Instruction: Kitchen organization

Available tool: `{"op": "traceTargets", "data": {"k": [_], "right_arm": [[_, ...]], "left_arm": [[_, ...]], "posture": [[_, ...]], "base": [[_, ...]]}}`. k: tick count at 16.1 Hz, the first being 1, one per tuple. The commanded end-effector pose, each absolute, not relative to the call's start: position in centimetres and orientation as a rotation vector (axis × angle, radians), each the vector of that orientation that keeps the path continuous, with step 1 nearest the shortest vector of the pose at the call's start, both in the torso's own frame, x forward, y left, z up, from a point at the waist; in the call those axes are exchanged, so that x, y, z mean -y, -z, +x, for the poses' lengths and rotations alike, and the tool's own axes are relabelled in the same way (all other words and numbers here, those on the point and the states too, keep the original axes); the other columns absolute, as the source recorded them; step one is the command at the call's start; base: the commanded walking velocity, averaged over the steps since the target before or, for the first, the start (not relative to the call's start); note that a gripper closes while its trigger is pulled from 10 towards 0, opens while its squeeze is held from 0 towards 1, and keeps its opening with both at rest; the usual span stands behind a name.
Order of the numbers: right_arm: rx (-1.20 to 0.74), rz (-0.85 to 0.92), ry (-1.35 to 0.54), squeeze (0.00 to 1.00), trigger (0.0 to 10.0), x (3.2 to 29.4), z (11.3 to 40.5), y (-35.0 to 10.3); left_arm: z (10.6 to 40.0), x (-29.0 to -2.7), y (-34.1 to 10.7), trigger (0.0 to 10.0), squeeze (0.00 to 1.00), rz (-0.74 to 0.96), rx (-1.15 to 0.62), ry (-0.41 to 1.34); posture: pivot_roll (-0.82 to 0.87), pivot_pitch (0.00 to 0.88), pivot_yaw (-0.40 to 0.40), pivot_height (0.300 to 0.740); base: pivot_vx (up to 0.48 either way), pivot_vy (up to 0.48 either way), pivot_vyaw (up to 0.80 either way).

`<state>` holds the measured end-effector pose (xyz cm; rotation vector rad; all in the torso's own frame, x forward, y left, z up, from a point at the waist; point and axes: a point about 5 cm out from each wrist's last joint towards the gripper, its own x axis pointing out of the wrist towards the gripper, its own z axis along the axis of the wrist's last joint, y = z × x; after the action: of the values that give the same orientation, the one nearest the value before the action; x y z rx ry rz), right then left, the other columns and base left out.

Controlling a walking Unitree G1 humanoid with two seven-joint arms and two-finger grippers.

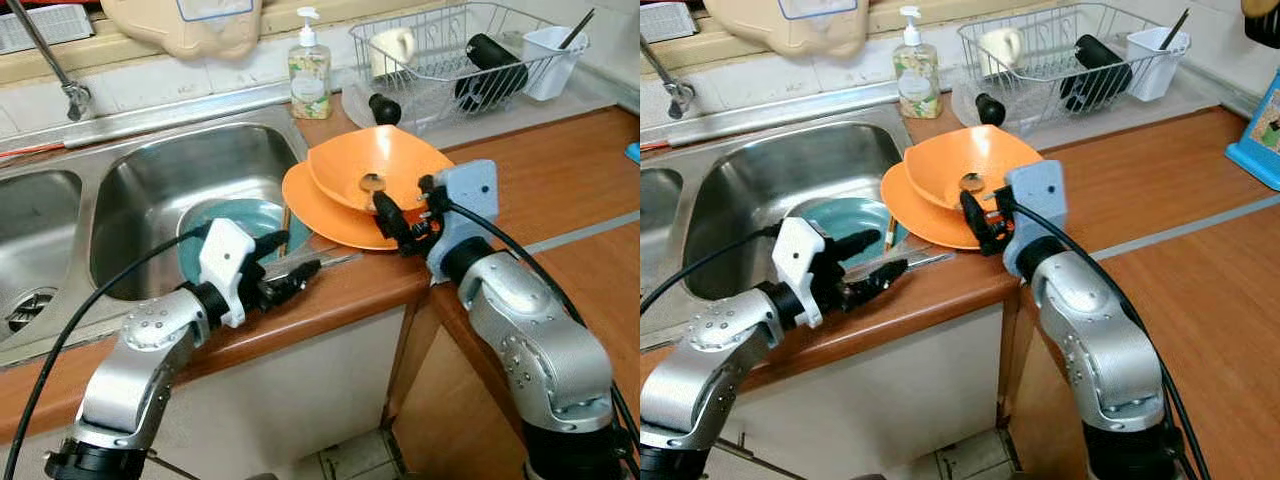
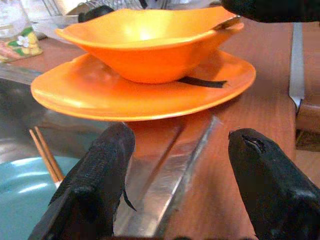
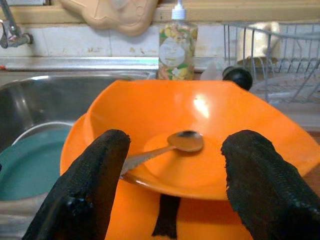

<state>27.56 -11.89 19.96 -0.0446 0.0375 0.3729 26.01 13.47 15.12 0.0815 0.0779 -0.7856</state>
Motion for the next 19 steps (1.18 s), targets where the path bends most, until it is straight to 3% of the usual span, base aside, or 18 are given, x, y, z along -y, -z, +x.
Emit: {"op": "traceTargets", "data": {"k": [1, 12, 19], "right_arm": [[-0.043, -0.055, -0.357, 0.0, 10.0, 12.6, 27.5, -19.9], [0.02, -0.076, -0.51, 0.0, 10.0, 9.5, 27.1, -20.6], [-0.036, -0.059, -0.371, 0.0, 10.0, 11.3, 28.4, -19.7]], "left_arm": [[25.8, -13.5, -15.4, 10.0, 0.0, 0.101, -0.077, 0.79], [25.6, -12.9, -15.4, 10.0, 0.0, 0.095, -0.084, 0.823], [25.5, -13.0, -15.5, 10.0, 0.0, 0.107, -0.083, 0.808]], "posture": [[-0.03, 0.0, 0.127, 0.74], [-0.02, 0.0, 0.125, 0.74], [-0.01, 0.0, 0.116, 0.74]], "base": [[0.0, 0.0, 0.0], [0.0, 0.0, 0.0], [0.0, 0.0, 0.0]]}}
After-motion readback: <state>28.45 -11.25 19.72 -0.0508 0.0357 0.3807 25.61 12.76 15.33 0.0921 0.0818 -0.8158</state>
